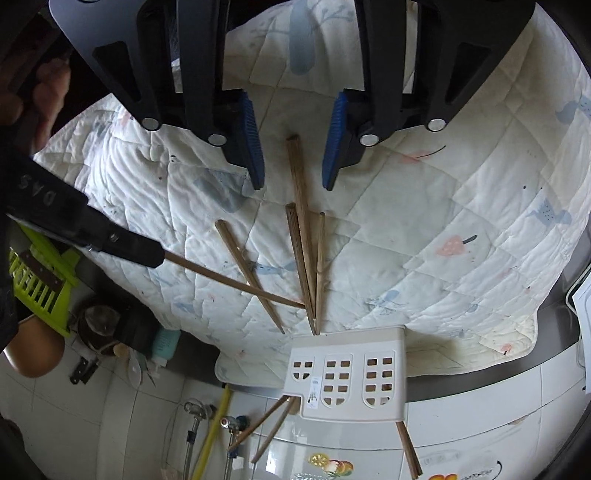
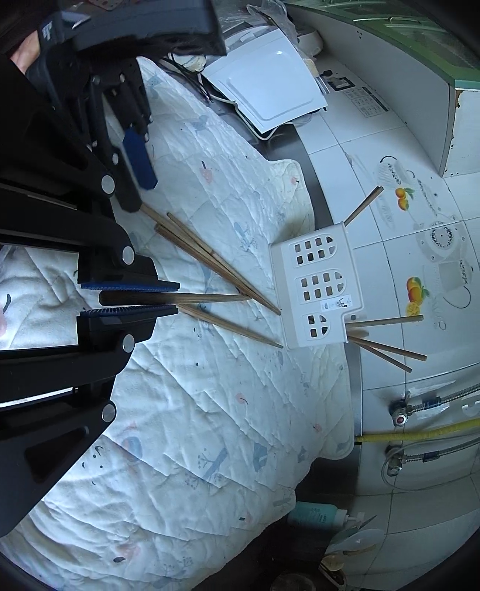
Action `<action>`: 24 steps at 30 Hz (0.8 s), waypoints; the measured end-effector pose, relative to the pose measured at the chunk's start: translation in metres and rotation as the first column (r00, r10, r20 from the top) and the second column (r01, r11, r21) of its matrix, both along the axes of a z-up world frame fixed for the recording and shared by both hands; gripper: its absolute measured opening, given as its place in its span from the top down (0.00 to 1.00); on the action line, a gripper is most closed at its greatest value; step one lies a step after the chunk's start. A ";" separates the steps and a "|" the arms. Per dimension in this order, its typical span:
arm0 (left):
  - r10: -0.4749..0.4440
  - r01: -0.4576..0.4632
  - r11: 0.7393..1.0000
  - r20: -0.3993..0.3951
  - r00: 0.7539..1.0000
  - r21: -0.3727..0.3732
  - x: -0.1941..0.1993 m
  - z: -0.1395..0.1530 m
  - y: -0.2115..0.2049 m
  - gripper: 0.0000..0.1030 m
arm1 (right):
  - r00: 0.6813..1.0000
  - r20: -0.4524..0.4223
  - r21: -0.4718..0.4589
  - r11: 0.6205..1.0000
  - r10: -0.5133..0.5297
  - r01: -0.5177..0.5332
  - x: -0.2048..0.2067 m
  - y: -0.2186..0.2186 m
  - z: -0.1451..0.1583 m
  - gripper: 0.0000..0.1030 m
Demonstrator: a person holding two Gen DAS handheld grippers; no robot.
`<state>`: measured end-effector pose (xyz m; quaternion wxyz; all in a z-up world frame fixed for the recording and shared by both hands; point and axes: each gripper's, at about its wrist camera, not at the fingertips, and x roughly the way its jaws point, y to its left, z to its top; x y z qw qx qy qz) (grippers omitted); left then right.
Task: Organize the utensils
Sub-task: 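Lower the right tool and grasp a chopstick while the left tool grasps another, then lift both held chopsticks up over the white holder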
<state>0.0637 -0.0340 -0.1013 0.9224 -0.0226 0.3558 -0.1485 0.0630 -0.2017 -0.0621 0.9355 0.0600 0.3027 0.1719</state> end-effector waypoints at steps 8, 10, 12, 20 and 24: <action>0.011 -0.011 1.000 -0.015 1.000 0.020 0.012 -0.007 -0.005 0.81 | 1.000 0.028 0.003 1.000 0.002 -0.002 -0.001 -0.002 0.009 0.94; 0.016 -0.015 1.000 -0.017 1.000 0.014 0.014 -0.006 -0.004 0.82 | 1.000 0.030 0.003 1.000 0.003 -0.003 -0.002 -0.002 0.010 0.94; 0.025 -0.024 0.999 -0.013 1.000 0.026 0.015 -0.007 -0.004 0.88 | 0.999 0.034 0.002 1.000 0.003 -0.004 -0.002 -0.002 0.011 0.94; 0.041 -0.041 0.999 0.001 0.999 0.025 0.014 -0.001 0.004 0.95 | 0.997 0.071 0.000 1.000 0.007 -0.007 -0.005 -0.004 0.027 0.94; 0.062 -0.062 0.998 0.054 0.997 -0.007 0.010 0.013 0.014 0.95 | 0.994 0.106 -0.003 1.000 0.018 -0.017 -0.004 -0.006 0.042 0.94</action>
